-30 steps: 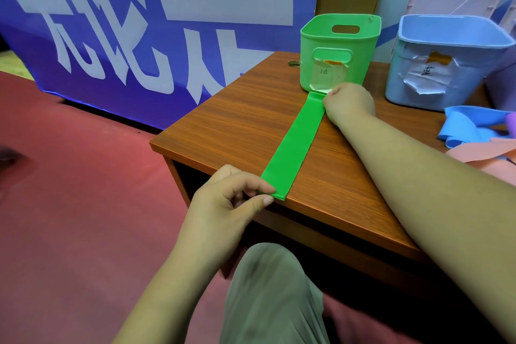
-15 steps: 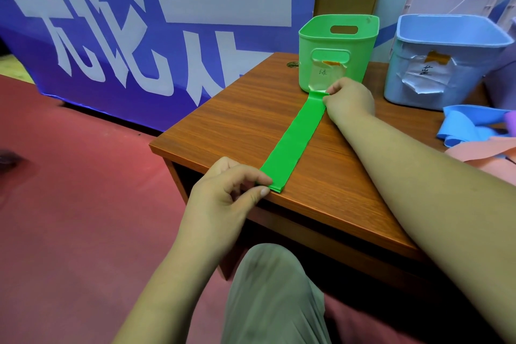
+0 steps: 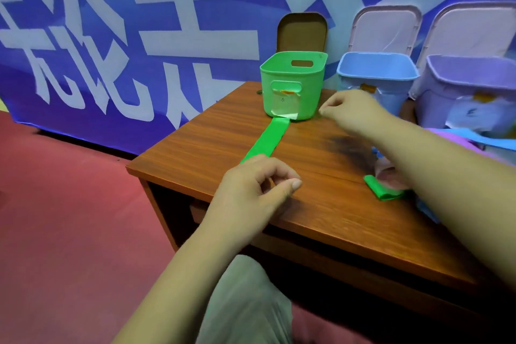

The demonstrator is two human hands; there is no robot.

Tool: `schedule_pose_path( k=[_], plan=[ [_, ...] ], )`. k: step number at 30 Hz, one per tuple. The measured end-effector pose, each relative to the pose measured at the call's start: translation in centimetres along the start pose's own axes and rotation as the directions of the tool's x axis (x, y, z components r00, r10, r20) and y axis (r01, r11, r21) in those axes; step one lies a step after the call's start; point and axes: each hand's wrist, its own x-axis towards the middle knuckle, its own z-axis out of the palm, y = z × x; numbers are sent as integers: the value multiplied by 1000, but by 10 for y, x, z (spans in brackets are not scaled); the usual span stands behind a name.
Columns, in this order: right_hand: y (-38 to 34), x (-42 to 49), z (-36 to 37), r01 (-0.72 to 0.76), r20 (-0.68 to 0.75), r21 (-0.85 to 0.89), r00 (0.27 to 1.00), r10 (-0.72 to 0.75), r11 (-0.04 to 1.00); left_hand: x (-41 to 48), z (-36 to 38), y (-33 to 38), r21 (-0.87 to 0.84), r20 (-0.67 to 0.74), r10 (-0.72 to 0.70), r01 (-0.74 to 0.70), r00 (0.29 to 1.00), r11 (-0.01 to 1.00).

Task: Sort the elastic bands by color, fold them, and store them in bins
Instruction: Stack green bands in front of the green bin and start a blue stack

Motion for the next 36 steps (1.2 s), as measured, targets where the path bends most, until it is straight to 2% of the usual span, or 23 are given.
schedule_pose_path(
  k=[6,8,10,13,16,18,23,27,31,34,36],
  plan=[
    [50,-58,-90,10,-30,-227,999,-17,974,38,80,47,31,243,128,-139,962,990],
    [70,-78,-109,27,-23,-231,999,-33,973,54,103,59,105,301,126,-164,945,981],
    [90,-99,-121,73,-2,-184,997,-74,980,67,123,64,259,371,63,-169,926,951],
    [116,-124,-124,189,41,-129,982,-185,973,74,142,62,505,431,-185,-66,883,860],
    [131,-143,-114,296,145,-178,951,-273,938,74,152,53,494,317,-234,51,919,868],
    [140,-150,-105,302,190,-227,946,-262,926,74,153,50,484,256,-194,48,947,874],
    [152,-148,-94,294,52,-188,956,-290,937,79,146,56,360,137,-133,76,981,930],
    [160,-146,-93,273,-6,-149,961,-277,951,95,141,63,263,-53,-55,67,997,963],
    [168,-146,-97,214,-78,-80,972,-220,974,124,141,77,148,-246,64,-28,967,989],
    [169,-148,-98,205,-107,-79,971,-213,976,150,144,94,-9,-379,2,-6,925,1000],
    [170,-149,-99,190,-113,-66,974,-196,980,168,144,109,-108,-447,-8,-45,894,993]
  ],
)
